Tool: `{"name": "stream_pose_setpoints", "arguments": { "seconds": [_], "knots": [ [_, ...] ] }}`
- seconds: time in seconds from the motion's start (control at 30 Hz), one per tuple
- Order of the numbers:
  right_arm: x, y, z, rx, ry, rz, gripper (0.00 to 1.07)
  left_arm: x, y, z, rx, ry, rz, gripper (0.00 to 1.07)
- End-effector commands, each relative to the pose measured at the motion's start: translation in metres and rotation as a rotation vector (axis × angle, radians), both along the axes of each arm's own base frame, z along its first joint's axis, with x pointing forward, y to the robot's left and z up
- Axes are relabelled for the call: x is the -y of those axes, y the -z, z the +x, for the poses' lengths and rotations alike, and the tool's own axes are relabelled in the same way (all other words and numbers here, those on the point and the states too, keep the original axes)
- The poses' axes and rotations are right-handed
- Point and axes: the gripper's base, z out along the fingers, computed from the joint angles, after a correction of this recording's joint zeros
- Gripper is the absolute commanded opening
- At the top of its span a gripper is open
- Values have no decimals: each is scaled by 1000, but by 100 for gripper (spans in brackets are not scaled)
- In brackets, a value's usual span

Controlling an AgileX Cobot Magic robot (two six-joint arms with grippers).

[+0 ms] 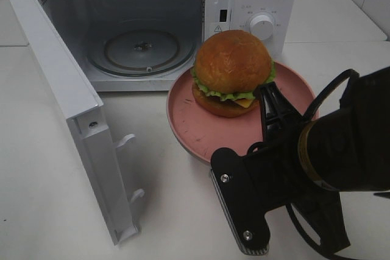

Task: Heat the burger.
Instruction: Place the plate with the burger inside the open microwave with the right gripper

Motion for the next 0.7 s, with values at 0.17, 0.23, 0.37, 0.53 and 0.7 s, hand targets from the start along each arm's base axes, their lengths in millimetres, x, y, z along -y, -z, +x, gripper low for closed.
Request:
{"name": "stream_pose_setpoints", "arguments": {
  "seconds": [0.17,0.23,0.37,0.53,0.7],
  "knots": [
    [-1,-3,10,10,-150,7,0,0,0,-3,36,8,-8,96],
    [2,-2,13,1,-164,-9,0,0,0,-3,36,8,-8,96],
    [6,-1,20,-12,-200,-8,0,0,0,-3,36,8,-8,96],
    [7,-1,24,-18,-235,1,0,0,0,-3,36,8,-8,96],
    [9,0,27,-32,-293,-17,0,0,0,-3,36,8,-8,96]
  ]
}}
